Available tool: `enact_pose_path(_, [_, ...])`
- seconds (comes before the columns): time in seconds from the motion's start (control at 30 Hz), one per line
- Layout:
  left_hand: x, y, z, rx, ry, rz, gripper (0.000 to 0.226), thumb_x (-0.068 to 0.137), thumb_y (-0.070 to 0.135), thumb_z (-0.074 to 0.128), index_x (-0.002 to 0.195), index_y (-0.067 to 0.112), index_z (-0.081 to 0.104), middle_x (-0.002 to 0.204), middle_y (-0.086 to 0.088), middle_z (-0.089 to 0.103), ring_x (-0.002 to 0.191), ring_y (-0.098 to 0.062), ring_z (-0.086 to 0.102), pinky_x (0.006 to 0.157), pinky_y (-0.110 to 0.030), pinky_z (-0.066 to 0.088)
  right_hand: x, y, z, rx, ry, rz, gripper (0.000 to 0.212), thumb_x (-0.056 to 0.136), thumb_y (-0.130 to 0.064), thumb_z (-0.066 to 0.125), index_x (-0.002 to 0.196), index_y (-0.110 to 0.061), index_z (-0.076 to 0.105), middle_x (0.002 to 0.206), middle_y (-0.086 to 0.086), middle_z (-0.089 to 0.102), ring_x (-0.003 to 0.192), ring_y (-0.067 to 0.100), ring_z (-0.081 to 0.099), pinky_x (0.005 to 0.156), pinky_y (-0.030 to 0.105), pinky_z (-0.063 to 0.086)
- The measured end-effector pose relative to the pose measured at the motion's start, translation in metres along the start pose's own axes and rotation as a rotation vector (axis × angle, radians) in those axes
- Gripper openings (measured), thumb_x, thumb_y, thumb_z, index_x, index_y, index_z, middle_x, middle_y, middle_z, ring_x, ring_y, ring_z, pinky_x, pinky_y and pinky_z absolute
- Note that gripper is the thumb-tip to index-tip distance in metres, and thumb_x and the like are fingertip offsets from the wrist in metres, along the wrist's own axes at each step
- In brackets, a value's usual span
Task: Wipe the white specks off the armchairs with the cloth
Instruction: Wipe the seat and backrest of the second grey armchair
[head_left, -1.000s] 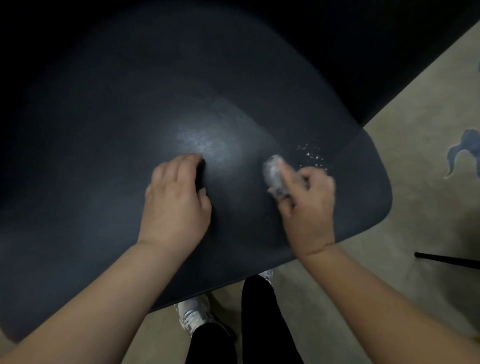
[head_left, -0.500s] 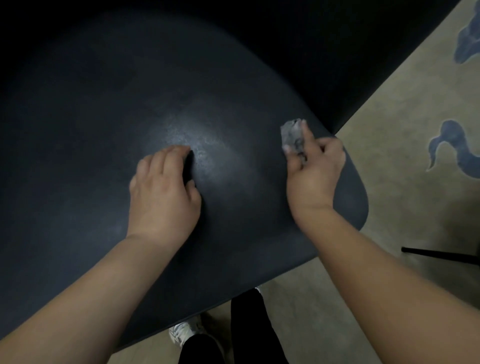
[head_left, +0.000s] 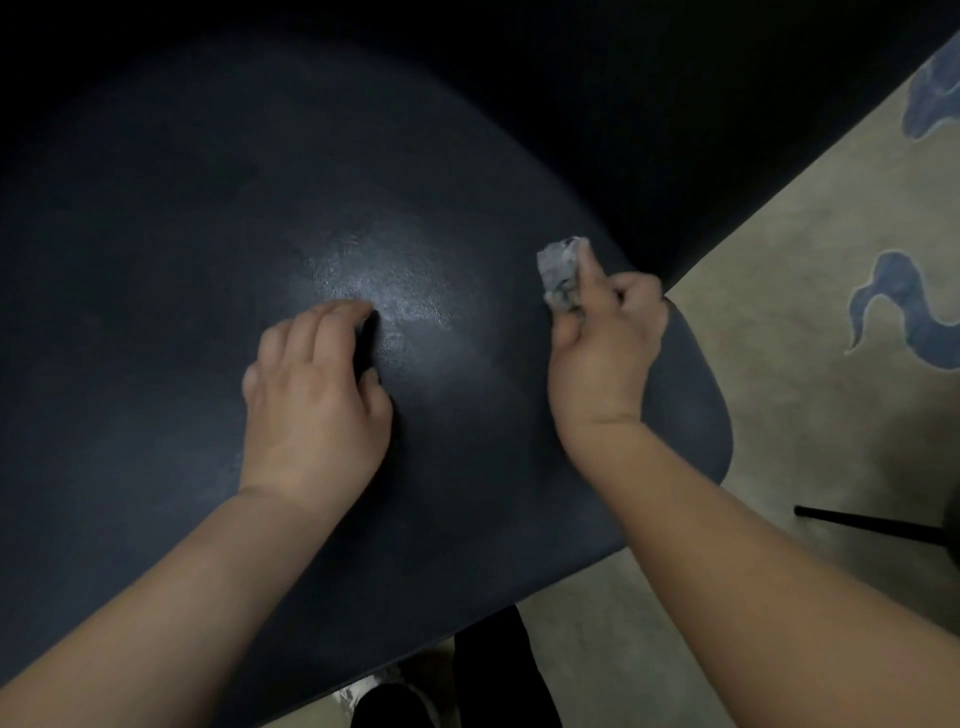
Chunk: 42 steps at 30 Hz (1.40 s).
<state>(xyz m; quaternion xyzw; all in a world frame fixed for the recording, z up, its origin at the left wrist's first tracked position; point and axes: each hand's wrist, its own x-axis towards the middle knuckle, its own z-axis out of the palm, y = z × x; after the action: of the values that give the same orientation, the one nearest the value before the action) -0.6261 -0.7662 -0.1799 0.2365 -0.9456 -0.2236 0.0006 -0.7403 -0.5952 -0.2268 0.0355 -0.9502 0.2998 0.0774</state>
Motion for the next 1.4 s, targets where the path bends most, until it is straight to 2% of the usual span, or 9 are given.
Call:
enact_pose_path(0.2, [-0.003,-0.002,-0.001,-0.015,0.014,-0.008,0.053,0.079,0.006,0.063,0.129,0.016,0.051,0.132,-0.004,0.051,0.12,-0.028,0.04,0.098,-0.047,0.035,-0.079,-0.016,-0.011,0.033,-0.255,-0.484,0.054,0.078,-0.016,0.057,0.131,-0.025,0.058,0.097,0.006,0.049,0.08,0.026,0.045,0.068,0.04,0.047])
enact_pose_path(0.43, [-0.022,-0.025,-0.011,0.001,0.041,-0.087,0.051,0.08,0.007,0.062,0.13,0.013,0.053,0.134,-0.004,0.049,0.124,-0.025,0.037,0.104,-0.046,0.031,0.006,-0.023,0.018,0.05,-0.052,-0.135,0.048,0.086,-0.014,0.055,0.132,-0.025,0.056,0.101,0.009,0.049,0.09,0.027,0.047,0.081,0.042,0.046])
enact_pose_path(0.67, [-0.028,-0.05,-0.027,0.004,0.05,-0.183,0.051,0.081,0.009,0.062,0.131,0.015,0.053,0.135,-0.004,0.047,0.125,-0.026,0.035,0.106,-0.048,0.03,-0.09,-0.06,0.011,0.058,-0.379,-0.574,0.054,0.079,-0.016,0.059,0.132,-0.026,0.058,0.098,0.006,0.051,0.086,0.022,0.042,0.072,0.036,0.044])
enact_pose_path(0.77, [-0.036,-0.065,-0.035,-0.006,0.069,-0.218,0.05,0.081,0.008,0.063,0.13,0.014,0.054,0.134,-0.005,0.048,0.125,-0.027,0.035,0.107,-0.047,0.029,-0.05,-0.049,0.013,0.014,-0.303,-0.406,0.05,0.083,-0.02,0.047,0.13,-0.027,0.06,0.101,0.007,0.05,0.089,0.025,0.043,0.08,0.04,0.044])
enact_pose_path(0.9, [-0.048,-0.086,-0.042,-0.009,0.097,-0.279,0.05,0.081,0.007,0.063,0.13,0.014,0.054,0.133,-0.007,0.049,0.123,-0.028,0.035,0.105,-0.048,0.03,0.007,-0.065,0.041,0.068,-0.105,-0.078,0.044,0.089,-0.023,0.049,0.132,-0.028,0.057,0.105,0.0,0.044,0.093,0.009,0.036,0.095,0.032,0.039])
enact_pose_path(1.03, [-0.058,-0.101,-0.049,-0.023,0.117,-0.337,0.05,0.081,0.007,0.062,0.13,0.015,0.054,0.133,-0.006,0.048,0.124,-0.026,0.034,0.105,-0.047,0.029,-0.07,-0.1,0.049,0.047,-0.297,-0.54,0.057,0.078,-0.02,0.047,0.134,-0.025,0.056,0.1,0.008,0.051,0.087,0.023,0.043,0.075,0.035,0.041])
enact_pose_path(1.13, [-0.065,-0.11,-0.056,-0.023,0.131,-0.369,0.05,0.081,0.008,0.062,0.129,0.016,0.054,0.132,-0.005,0.048,0.123,-0.026,0.034,0.104,-0.047,0.03,-0.117,-0.106,0.043,0.09,-0.461,-0.692,0.054,0.078,-0.022,0.052,0.132,-0.027,0.058,0.098,0.006,0.051,0.085,0.021,0.039,0.072,0.035,0.043])
enact_pose_path(1.23, [-0.073,-0.122,-0.062,-0.021,0.152,-0.395,0.05,0.08,0.007,0.063,0.128,0.016,0.054,0.131,-0.005,0.049,0.122,-0.026,0.035,0.103,-0.048,0.032,-0.095,-0.118,0.056,0.073,-0.433,-0.694,0.053,0.076,-0.016,0.057,0.128,-0.024,0.062,0.095,0.011,0.053,0.083,0.028,0.044,0.072,0.039,0.046])
enact_pose_path(1.4, [-0.086,-0.146,-0.07,-0.023,0.183,-0.459,0.049,0.08,0.008,0.062,0.128,0.015,0.053,0.131,-0.007,0.048,0.121,-0.028,0.036,0.102,-0.048,0.031,-0.054,-0.173,0.097,0.008,-0.326,-0.395,0.057,0.082,-0.009,0.062,0.135,-0.03,0.055,0.107,0.008,0.049,0.097,0.027,0.043,0.086,0.03,0.032])
